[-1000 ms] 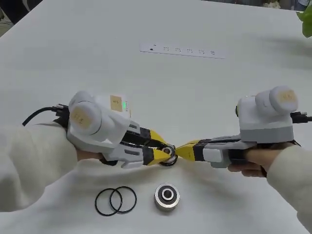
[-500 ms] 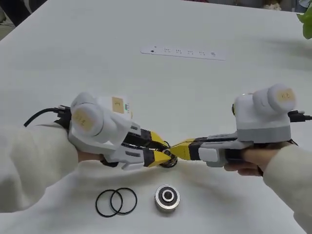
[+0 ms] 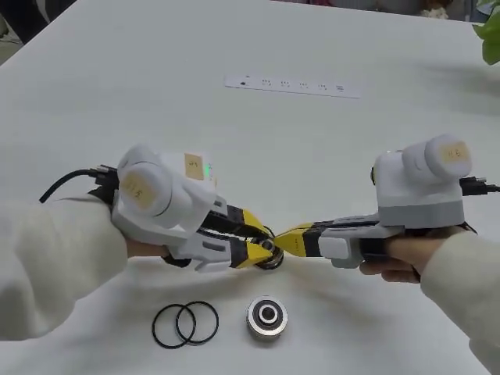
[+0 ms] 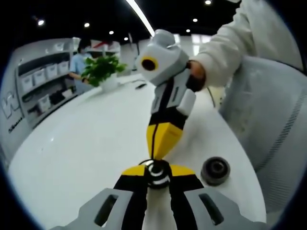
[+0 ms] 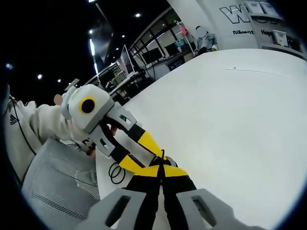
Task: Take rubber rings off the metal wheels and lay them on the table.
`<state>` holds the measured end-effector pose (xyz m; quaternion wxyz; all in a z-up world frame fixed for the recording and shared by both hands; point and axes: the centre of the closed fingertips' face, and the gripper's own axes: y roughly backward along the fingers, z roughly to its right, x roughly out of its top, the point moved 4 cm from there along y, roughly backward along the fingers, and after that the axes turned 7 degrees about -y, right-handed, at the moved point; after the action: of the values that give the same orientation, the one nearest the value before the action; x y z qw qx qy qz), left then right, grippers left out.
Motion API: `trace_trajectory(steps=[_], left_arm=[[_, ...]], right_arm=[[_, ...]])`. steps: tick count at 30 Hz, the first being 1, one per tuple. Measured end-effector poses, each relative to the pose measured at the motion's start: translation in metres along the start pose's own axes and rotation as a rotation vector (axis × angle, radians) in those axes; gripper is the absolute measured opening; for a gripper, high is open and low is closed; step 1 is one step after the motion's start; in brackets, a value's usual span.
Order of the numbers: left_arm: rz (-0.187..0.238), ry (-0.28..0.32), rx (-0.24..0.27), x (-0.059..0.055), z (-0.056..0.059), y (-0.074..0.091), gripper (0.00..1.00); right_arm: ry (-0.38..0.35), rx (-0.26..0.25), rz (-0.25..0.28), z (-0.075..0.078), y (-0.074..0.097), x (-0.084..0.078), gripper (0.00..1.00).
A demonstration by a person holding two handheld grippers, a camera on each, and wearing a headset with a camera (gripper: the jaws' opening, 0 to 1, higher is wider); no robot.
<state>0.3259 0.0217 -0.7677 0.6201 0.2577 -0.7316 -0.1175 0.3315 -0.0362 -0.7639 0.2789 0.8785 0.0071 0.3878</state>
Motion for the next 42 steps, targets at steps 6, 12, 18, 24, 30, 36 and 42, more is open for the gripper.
trace_trajectory(steps=[6,12,18,24,30,36,42], left_arm=[[0.018,-0.004,0.003,0.009,0.0,0.008,0.23],[0.039,0.006,-0.003,0.018,0.005,0.021,0.31],[0.05,0.009,0.015,0.025,0.006,0.035,0.44],[0.056,0.018,0.046,0.03,0.006,0.051,0.53],[0.072,0.025,0.08,0.034,0.004,0.065,0.61],[0.083,0.031,0.112,0.037,0.002,0.077,0.68],[0.075,0.026,0.141,0.035,0.005,0.088,0.74]], right_arm=[[-0.001,-0.007,0.006,0.001,0.003,0.002,0.0],[0.001,-0.012,0.01,0.001,0.007,0.003,0.0],[0.006,-0.013,0.013,-0.002,0.011,0.004,0.0],[0.011,-0.01,0.016,-0.006,0.015,0.005,0.0],[0.006,-0.003,0.018,-0.01,0.017,0.007,0.0],[0.013,0.014,0.026,-0.02,0.02,0.011,0.0],[0.021,0.031,0.026,-0.029,0.021,0.012,0.0]])
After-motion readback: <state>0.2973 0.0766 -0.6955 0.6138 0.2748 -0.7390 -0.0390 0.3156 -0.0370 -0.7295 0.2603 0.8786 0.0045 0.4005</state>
